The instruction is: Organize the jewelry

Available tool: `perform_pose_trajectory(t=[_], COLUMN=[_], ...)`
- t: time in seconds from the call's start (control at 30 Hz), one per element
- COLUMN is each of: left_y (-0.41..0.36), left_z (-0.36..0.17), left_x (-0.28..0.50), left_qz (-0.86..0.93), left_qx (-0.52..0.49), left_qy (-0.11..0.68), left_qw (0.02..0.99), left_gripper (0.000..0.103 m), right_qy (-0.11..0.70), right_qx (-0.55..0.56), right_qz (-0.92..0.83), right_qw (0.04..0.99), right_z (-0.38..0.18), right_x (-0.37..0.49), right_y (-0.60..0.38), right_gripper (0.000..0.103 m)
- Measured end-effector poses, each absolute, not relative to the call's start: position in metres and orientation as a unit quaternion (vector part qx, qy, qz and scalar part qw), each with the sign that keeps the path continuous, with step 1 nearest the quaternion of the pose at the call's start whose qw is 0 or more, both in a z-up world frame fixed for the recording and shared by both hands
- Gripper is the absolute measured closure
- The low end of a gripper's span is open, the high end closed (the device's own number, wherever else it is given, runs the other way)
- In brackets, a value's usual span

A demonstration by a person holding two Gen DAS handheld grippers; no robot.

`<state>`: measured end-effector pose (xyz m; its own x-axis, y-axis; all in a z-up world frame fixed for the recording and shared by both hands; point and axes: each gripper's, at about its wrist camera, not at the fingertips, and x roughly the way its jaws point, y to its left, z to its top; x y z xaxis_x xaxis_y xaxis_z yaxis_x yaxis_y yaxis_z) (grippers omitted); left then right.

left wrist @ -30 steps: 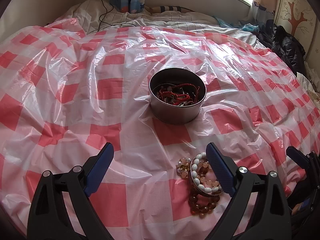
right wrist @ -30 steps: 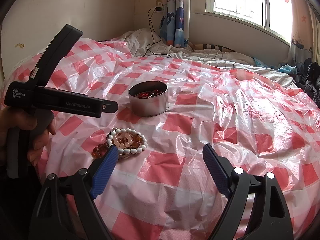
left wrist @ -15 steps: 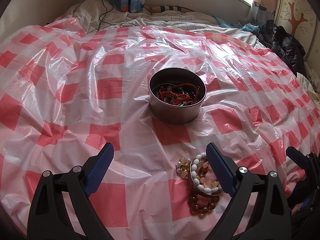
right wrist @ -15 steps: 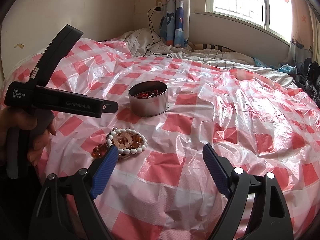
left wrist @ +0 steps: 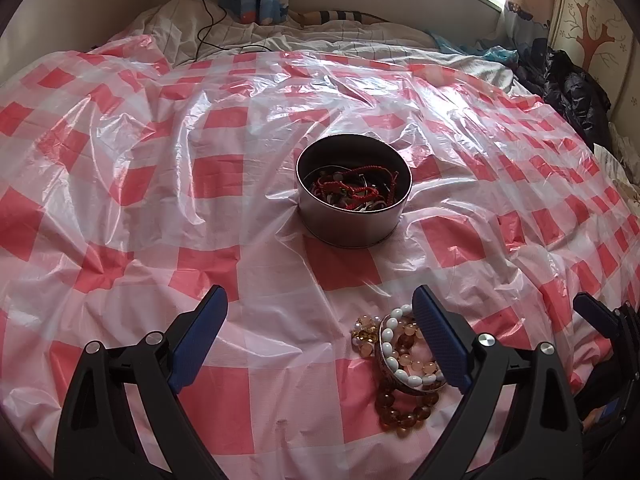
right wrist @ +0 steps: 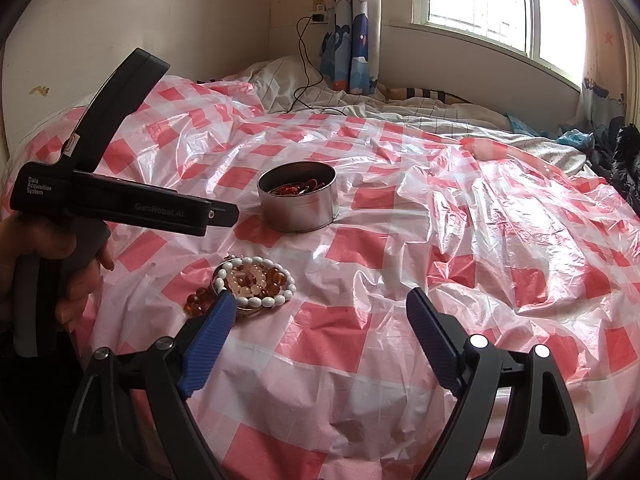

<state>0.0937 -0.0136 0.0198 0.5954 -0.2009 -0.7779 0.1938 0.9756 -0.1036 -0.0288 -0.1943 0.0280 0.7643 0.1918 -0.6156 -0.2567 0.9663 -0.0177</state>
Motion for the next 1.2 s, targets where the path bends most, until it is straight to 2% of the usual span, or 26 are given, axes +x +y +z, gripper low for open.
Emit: perform_pose_trajectory(t=[0.4, 0.83, 1.2], left_y=[-0.009, 0.058, 0.046], left_z=[0.021, 0.03, 0.025], left_x=[0.095, 0.088, 0.091], left_qz=[-0.116, -0.106, -0.128], left_qx=[-0.017, -0.099, -0.093], left_qy=[0.437, 0.437, 0.448], left_qw=[0.892, 0.888, 0.88], left_gripper=[0.013, 0.013, 0.013], right_qy=[0.321, 0.331, 0.351], right_qx=[-0.05, -0.054, -0.055], right_qz=[0.12, 0.139, 0.156], right_qw=[0.938, 0.932, 0.922], right_z=[0.027, 0.028, 0.022], right_x=[-0.029, -0.03, -0.023], right_y=[-0.195, -0.189, -0.187], right_gripper=[0.018, 0.017, 0.015])
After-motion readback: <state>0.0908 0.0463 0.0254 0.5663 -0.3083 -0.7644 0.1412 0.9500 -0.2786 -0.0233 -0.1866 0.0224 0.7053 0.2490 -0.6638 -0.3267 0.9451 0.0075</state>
